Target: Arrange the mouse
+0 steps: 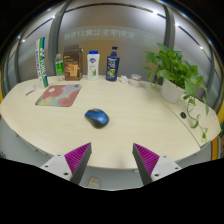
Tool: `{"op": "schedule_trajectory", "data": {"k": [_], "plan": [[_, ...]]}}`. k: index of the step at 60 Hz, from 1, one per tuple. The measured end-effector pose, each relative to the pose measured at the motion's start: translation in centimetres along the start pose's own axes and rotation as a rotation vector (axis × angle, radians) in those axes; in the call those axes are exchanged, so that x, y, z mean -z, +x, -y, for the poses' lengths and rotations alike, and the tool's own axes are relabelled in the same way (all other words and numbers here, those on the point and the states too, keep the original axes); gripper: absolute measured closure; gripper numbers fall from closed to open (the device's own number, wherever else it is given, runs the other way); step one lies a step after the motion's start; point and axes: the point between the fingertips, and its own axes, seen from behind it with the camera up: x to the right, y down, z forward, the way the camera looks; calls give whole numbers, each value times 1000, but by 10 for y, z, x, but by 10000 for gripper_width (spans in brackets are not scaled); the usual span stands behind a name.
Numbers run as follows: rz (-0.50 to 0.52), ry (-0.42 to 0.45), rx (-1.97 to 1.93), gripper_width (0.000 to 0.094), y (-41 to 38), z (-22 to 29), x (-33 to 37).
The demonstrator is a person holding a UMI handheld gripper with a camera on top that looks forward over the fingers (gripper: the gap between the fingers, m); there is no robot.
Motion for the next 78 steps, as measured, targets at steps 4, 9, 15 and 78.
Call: {"op": "schedule_trajectory", "data": {"k": [4, 9, 15, 78], "plan": [[23, 7, 8, 84, -13, 13, -28], [40, 0, 28, 86, -23, 26, -61], [32, 12, 49, 87, -25, 44, -95], [-220, 206, -129, 548, -29, 233, -70]]}}
